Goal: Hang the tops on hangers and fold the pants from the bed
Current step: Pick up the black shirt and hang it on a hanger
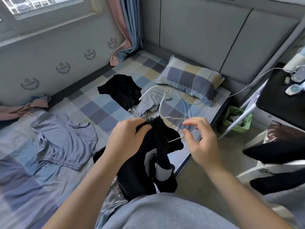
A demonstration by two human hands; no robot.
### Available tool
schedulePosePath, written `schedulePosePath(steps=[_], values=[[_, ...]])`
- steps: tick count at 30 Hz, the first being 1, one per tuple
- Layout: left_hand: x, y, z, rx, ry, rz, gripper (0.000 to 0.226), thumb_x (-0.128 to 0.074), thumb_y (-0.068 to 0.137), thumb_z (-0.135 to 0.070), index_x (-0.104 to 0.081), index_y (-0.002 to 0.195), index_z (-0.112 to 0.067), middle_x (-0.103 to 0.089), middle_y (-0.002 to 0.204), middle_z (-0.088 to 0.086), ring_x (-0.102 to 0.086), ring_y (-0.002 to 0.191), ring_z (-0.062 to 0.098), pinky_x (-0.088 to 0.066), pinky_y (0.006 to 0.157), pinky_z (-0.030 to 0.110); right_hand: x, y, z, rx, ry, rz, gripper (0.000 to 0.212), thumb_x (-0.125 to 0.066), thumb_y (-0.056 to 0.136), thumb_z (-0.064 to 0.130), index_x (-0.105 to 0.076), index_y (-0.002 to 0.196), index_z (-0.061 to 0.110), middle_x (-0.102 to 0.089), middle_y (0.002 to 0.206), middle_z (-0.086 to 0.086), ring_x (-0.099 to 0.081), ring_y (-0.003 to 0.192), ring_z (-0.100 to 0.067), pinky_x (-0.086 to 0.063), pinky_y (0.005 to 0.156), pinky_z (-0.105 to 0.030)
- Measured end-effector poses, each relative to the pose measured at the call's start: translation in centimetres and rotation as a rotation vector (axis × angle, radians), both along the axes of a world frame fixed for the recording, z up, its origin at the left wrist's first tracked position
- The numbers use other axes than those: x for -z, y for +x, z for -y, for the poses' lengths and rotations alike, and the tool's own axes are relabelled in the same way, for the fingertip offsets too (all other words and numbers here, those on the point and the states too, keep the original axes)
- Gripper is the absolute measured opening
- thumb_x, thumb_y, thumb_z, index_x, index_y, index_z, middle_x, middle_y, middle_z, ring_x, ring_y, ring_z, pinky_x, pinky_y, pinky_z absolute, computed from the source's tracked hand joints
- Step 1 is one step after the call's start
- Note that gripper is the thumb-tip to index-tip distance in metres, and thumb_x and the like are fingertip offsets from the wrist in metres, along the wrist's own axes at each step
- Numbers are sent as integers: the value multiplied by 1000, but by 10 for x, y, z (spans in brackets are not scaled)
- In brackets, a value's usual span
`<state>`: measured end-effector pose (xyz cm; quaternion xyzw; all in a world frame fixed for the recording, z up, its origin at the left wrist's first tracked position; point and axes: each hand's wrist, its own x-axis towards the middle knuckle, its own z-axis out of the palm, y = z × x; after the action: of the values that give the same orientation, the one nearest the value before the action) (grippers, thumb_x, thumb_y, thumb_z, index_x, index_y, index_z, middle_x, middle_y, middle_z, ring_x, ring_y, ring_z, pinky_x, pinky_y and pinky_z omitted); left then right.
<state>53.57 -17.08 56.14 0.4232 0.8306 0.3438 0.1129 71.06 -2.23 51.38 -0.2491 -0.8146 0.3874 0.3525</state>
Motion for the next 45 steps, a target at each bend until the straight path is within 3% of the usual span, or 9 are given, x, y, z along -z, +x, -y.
schedulePosePath(steps=[5, 11, 16, 19, 24, 33, 35, 39, 45], values=[[1, 3, -3, -105, 91, 54, 27, -62, 98, -30, -67, 80, -10, -60, 60, 4, -57, 51, 22, -51, 57, 45, 26, -22, 18, -229, -285, 210, 42, -68, 93, 18, -53, 119, 48, -60, 121, 20, -55, 117, 0, -45, 97, -21], [4, 1, -2, -115, 115, 87, 25, -63, 98, -28, -67, 79, -11, -60, 63, 1, -57, 57, 18, -48, 57, 36, 44, -46, 16, -202, -262, 268, 4, -67, 94, 23, -63, 94, 21, -61, 93, 5, -60, 93, -18, -51, 83, -41], [8, -5, 4, -137, 148, 99, 17, -66, 97, -22, -70, 82, -16, -57, 68, -11, -53, 68, 6, -36, 61, 11, 62, -38, 9, -338, -355, 376, 15, -61, 97, 30, -59, 93, 44, -66, 89, 22, -63, 88, 1, -47, 74, -14], [9, -6, 5, -126, 147, 114, 13, -66, 96, -25, -73, 86, -20, -60, 73, -13, -53, 68, 4, -35, 62, 11, 87, -32, 5, -329, -279, 595, 14, -57, 100, 33, -62, 107, 44, -70, 98, 17, -62, 100, -7, -43, 98, -28], [6, -18, 18, -82, 136, 162, 10, -68, 94, -29, -74, 86, -29, -64, 71, -16, -52, 57, 3, -38, 57, 13, 112, -12, -16, -182, 26, 866, 22, -48, 104, 38, -63, 119, 37, -65, 116, 21, -51, 123, -8, -1, 119, -48], [7, -48, 67, 21, 15, 281, 23, -68, 93, -33, -73, 79, -50, -66, 61, -4, -55, 49, 20, -46, 51, 28, 91, 7, -60, -149, 229, 756, 13, -56, 100, 31, -68, 105, 31, -65, 108, 20, -55, 117, -5, 9, 119, -42], [6, -50, 73, 39, 37, 283, 25, -68, 94, -30, -74, 76, -47, -62, 58, -7, -54, 50, 11, -44, 52, 19, 85, 6, -64, -133, 258, 717, 12, -58, 99, 30, -69, 104, 27, -65, 103, 19, -56, 116, -7, 5, 119, -44], [-3, -47, 77, 41, 171, 335, 19, -69, 88, -46, -79, 90, -29, -69, 74, 18, -60, 69, 49, -51, 62, 54, 72, -1, -70, -122, 169, 627, 13, -62, 98, 30, -70, 104, 20, -57, 96, 22, -57, 116, -15, -8, 118, -41], [-4, -55, 82, 30, 99, 269, 11, -70, 91, -42, -78, 88, -35, -65, 73, 23, -57, 63, 45, -49, 60, 52, 60, -2, -77, -116, 211, 614, 8, -67, 95, 28, -72, 97, 23, -67, 100, 10, -57, 113, -14, -3, 118, -40]])
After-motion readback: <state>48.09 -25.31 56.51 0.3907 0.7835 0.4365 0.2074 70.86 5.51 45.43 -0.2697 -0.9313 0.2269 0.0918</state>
